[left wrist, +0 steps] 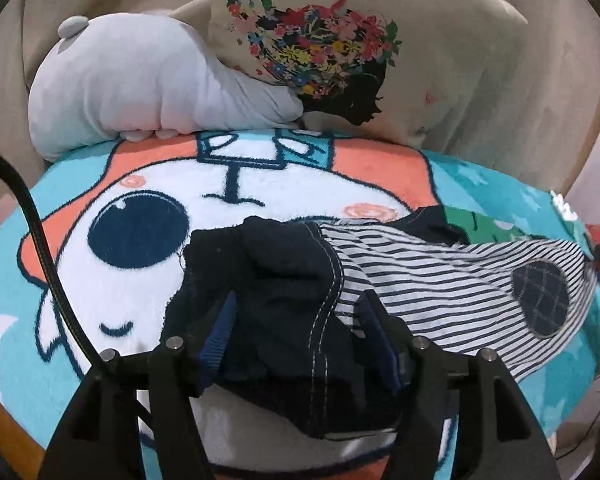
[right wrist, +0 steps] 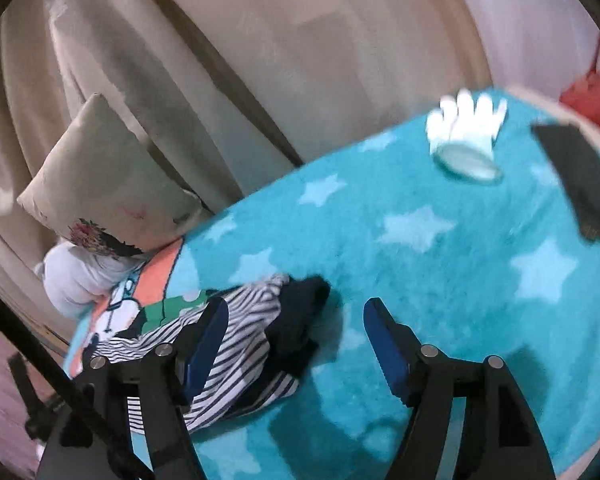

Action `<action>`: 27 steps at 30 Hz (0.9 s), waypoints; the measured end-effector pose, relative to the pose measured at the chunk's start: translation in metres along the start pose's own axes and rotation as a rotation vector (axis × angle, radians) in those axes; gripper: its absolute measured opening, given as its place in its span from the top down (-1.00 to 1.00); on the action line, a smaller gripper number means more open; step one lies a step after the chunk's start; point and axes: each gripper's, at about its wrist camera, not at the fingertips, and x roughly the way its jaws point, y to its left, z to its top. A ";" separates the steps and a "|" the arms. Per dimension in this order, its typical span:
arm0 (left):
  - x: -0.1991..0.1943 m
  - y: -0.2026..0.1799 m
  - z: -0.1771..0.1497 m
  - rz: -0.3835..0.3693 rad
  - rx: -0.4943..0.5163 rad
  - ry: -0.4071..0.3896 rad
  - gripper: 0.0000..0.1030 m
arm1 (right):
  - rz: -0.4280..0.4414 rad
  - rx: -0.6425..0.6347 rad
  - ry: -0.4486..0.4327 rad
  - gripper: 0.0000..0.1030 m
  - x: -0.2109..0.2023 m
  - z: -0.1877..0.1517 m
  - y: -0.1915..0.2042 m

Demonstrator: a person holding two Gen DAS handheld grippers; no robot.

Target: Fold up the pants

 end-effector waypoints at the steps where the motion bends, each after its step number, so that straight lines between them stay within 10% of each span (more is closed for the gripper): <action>1: -0.004 0.001 0.001 -0.017 -0.014 -0.001 -0.20 | 0.007 0.015 0.016 -0.44 0.007 -0.001 0.000; 11: -0.034 -0.029 0.040 -0.287 -0.090 0.009 -0.26 | 0.060 -0.056 0.060 -0.45 0.044 -0.022 0.027; 14: -0.017 -0.069 0.053 -0.350 -0.035 0.059 -0.27 | 0.054 -0.116 0.083 0.35 0.047 -0.028 0.034; 20: 0.003 -0.122 0.062 -0.396 0.004 0.085 -0.27 | 0.081 -0.093 0.086 0.57 0.048 -0.031 0.030; 27: 0.002 -0.088 0.054 -0.366 -0.108 0.074 -0.27 | 0.046 -0.256 0.014 0.57 0.033 -0.026 0.073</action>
